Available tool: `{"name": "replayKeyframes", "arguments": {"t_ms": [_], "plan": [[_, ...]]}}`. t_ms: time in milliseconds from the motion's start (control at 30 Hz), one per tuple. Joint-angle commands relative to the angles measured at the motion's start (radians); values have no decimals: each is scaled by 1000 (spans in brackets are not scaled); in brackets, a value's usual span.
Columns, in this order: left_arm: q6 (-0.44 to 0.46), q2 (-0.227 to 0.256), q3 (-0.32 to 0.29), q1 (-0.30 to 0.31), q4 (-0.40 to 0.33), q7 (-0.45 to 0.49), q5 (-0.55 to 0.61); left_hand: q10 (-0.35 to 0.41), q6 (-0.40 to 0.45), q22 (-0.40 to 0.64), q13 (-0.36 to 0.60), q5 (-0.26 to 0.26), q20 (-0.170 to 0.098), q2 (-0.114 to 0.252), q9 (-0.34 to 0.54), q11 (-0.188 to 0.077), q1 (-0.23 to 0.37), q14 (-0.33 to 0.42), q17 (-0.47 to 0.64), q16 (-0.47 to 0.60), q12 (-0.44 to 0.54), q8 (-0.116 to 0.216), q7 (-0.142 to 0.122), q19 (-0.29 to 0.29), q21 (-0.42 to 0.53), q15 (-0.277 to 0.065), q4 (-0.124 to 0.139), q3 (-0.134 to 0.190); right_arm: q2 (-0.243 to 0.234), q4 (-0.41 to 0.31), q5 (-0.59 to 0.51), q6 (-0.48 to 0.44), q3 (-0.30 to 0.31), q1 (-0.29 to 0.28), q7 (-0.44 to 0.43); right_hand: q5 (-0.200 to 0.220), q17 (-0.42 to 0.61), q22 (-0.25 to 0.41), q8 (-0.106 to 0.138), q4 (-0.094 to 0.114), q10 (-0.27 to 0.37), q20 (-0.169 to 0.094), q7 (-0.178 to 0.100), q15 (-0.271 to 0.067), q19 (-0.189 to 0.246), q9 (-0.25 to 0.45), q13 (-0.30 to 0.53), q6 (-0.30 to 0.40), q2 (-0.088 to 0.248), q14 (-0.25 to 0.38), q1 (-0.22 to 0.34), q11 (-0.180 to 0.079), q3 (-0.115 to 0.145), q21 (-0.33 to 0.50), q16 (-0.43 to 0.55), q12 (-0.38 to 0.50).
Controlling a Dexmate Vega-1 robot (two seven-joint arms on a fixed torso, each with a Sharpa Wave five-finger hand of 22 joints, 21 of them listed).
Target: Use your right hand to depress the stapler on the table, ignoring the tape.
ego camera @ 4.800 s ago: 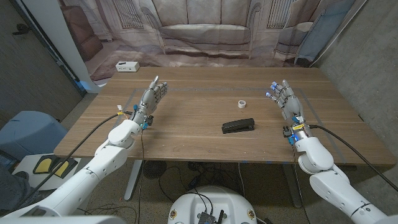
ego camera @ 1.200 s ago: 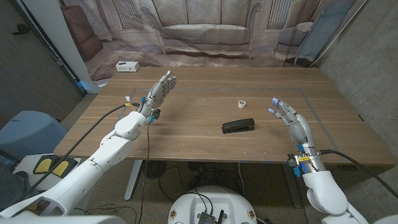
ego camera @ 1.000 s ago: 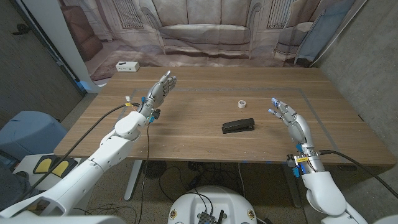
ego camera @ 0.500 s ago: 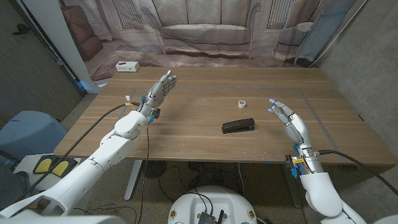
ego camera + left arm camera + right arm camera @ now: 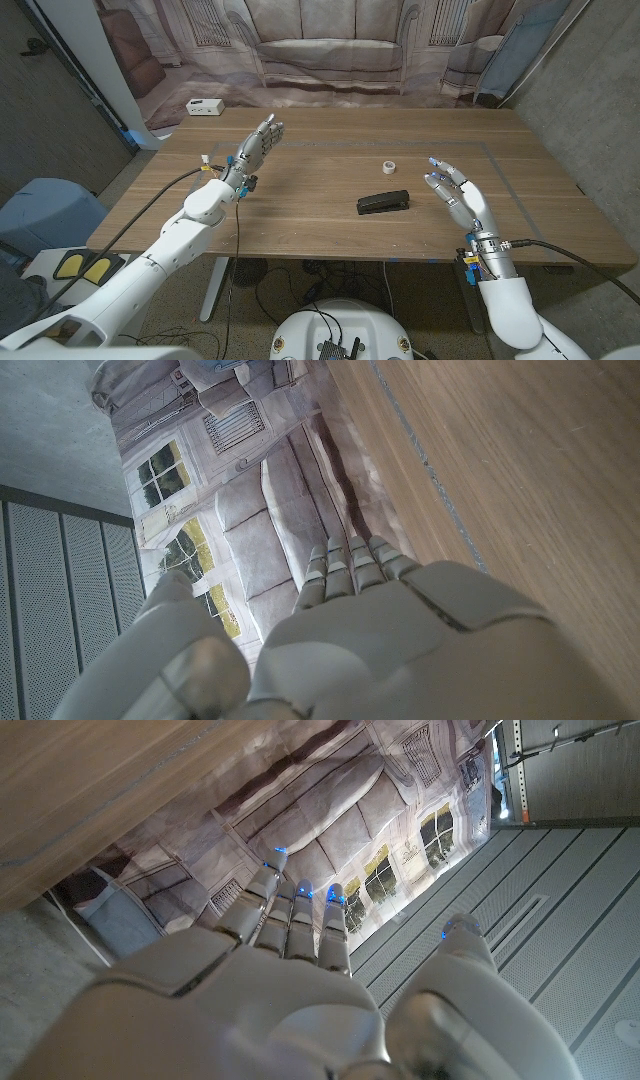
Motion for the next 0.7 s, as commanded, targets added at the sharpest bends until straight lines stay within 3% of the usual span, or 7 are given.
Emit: {"name": "replayKeyframes", "arguments": {"t_ms": [33, 367, 700], "plan": [[-13, 2, -5, 9, 5, -9, -8, 7, 14, 5, -1, -4, 6, 1, 3, 1, 11, 12, 4, 4, 8, 6, 0, 4, 5, -1, -6, 4, -25, -54, -213, -116, -20, -17, -112, -1, 1, 2, 0, -1, 4, -2, -4, -6, 9, 3, 3, 6, 3, 5, 12, -9, 7, 0, -1, -2], [-19, 5, -7, 17, 2, -15, -12, 7, 15, 5, -1, -5, 6, 2, 3, 0, 12, 12, 4, 4, 7, 6, 0, 4, 5, -1, -8, 4, -75, -79, -310, -203, -53, -23, -188, -2, 1, 2, 0, -3, 6, -4, -11, -11, 12, 4, 3, 10, 2, 8, 14, -18, 6, 0, -1, -3], [-24, 7, -12, 28, -3, -15, -16, 8, 15, 5, -1, -6, 6, 3, 3, -1, 13, 12, 4, 4, 7, 5, -1, 4, 5, -2, -10, 4, -126, -130, -444, -371, -104, -32, -234, -5, 4, 2, 0, 2, 4, -3, -30, -18, 7, 4, 3, 16, 1, 7, 4, -27, 2, -3, -2, -5]]}}
